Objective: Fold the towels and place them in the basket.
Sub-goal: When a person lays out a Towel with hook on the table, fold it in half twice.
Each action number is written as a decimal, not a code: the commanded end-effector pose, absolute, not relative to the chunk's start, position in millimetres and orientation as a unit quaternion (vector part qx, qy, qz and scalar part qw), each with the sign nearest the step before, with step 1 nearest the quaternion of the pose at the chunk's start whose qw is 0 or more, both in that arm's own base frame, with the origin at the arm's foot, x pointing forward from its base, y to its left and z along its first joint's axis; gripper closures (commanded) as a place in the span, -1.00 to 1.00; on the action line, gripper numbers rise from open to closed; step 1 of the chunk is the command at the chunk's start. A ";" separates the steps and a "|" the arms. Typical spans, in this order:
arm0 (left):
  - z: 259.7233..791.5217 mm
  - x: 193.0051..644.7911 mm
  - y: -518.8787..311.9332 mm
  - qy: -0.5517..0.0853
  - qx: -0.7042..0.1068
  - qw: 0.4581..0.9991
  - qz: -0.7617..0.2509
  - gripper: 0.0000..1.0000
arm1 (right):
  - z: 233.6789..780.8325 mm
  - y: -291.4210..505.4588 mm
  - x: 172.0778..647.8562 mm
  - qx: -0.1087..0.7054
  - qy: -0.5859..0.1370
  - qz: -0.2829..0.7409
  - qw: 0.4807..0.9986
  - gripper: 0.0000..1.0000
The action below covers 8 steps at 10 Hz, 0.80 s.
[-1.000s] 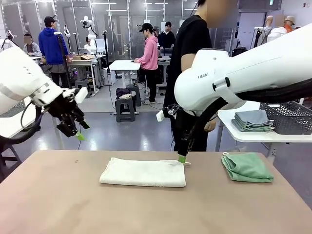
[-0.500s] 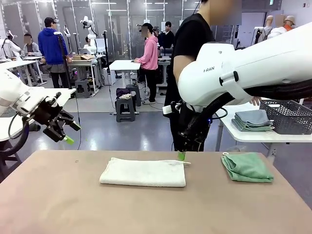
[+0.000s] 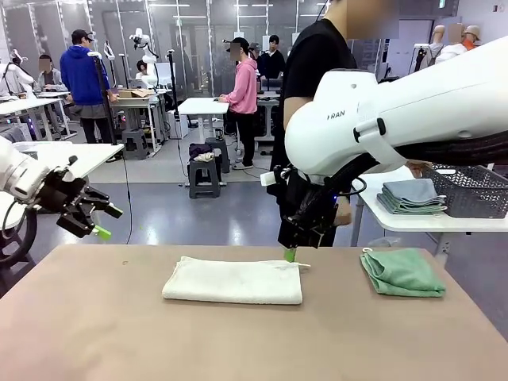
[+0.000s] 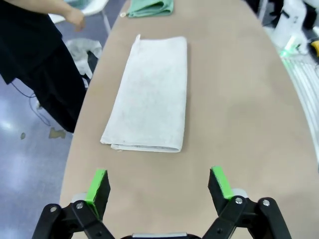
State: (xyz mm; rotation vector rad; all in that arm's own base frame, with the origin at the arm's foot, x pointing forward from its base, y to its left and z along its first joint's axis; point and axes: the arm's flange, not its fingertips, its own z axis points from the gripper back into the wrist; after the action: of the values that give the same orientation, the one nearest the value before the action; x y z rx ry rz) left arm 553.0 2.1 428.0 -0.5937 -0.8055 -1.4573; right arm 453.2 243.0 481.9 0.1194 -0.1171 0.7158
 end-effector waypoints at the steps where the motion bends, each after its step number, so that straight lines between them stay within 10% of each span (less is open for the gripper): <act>1: 423.7 556.8 11.8 -0.376 -0.292 0.611 -0.632 -1.00 | 483.5 240.3 454.9 0.058 -0.057 0.345 0.935 -0.72; 8: 416.0 554.5 12.1 -0.368 -0.306 0.620 -0.621 -1.00 | 466.5 249.3 460.0 0.101 -0.104 0.203 0.968 -1.00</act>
State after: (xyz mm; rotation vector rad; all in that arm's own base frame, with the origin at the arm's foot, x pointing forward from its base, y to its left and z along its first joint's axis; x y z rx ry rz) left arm 555.1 12.0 415.0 -0.7069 -0.8455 -1.4283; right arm 461.1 243.4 477.1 0.1870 -0.1739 0.5212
